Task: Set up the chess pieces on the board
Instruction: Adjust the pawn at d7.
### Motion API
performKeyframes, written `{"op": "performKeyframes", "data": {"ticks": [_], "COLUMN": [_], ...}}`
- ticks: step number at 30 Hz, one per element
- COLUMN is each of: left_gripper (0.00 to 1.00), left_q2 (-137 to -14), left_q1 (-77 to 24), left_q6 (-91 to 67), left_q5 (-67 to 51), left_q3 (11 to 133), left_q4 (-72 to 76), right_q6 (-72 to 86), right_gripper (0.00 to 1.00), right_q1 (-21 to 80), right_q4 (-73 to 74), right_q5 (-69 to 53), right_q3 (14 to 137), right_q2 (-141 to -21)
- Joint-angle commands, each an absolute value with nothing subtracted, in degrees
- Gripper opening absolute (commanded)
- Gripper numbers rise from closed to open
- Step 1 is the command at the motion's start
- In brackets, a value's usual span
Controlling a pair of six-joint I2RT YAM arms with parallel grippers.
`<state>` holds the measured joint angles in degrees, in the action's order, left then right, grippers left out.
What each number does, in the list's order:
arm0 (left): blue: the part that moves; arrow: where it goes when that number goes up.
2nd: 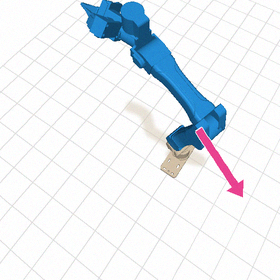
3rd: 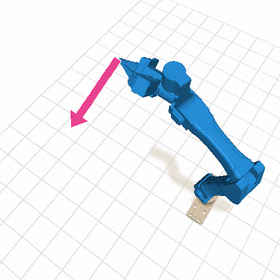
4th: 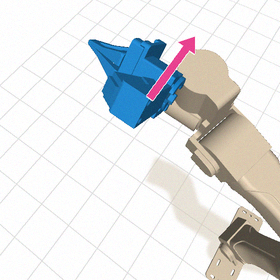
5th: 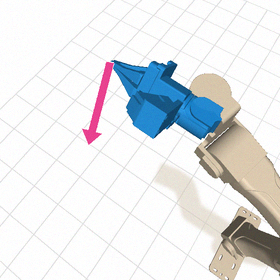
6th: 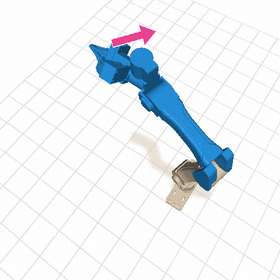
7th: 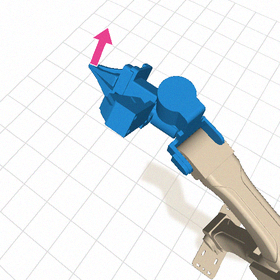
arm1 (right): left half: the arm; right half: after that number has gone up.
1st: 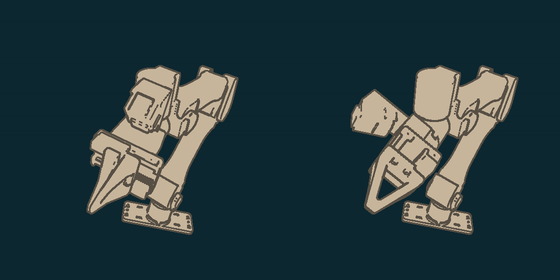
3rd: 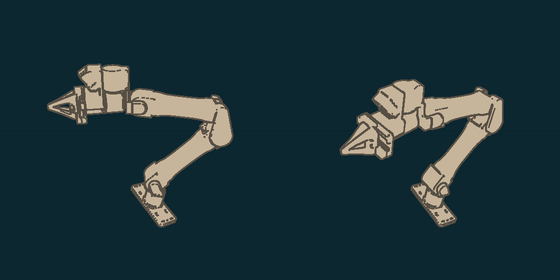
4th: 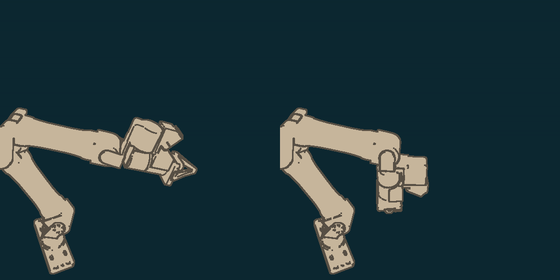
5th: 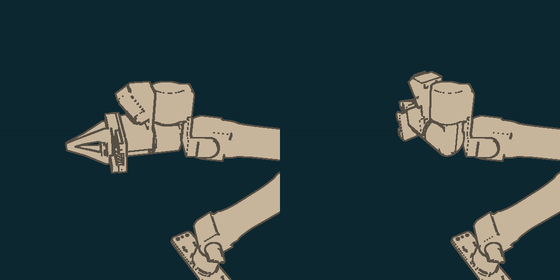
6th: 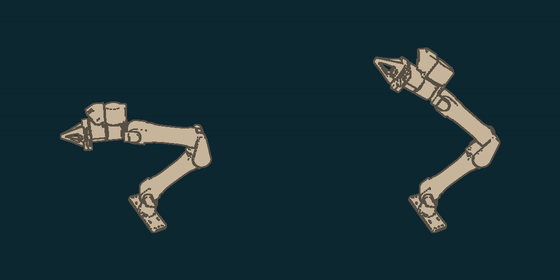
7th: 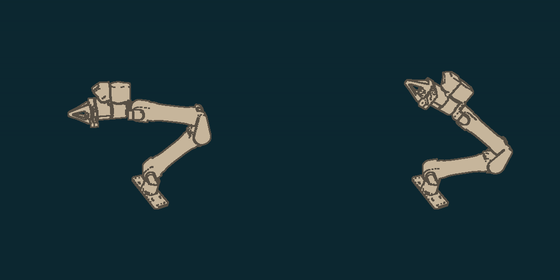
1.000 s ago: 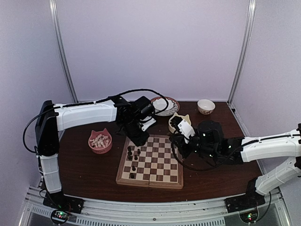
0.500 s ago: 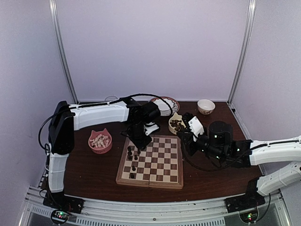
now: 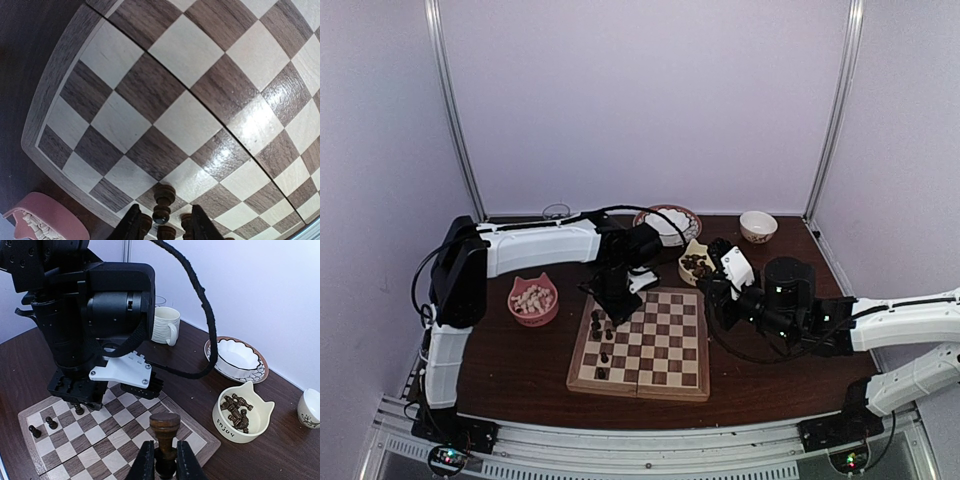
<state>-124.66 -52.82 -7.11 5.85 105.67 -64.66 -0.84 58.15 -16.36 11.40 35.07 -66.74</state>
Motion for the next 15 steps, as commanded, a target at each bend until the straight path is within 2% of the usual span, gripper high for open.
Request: {"op": "performKeyframes", "data": {"ticks": [1, 10, 15], "left_gripper": [0.35, 0.30, 0.34], "left_q2": [-125.5, -125.8, -126.3], "left_q1": [-52.2, -52.2, -52.2], "left_q6": [-6.5, -6.2, -6.2], "left_q5": [6.8, 6.6, 7.3], "left_q3": [107.2, 107.0, 107.0], "left_q4": [-65.3, -65.5, -65.8], "right_q6": [-0.1, -0.1, -0.2], "right_gripper": [0.01, 0.01, 0.01], "right_q1": [58.0, 57.9, 57.9], "right_q4": [-17.6, -17.4, -17.4], "right_q5": [11.7, 11.7, 11.6], "right_q3": [34.8, 34.9, 34.9], "right_q2": [-66.6, -66.6, -66.6]}}
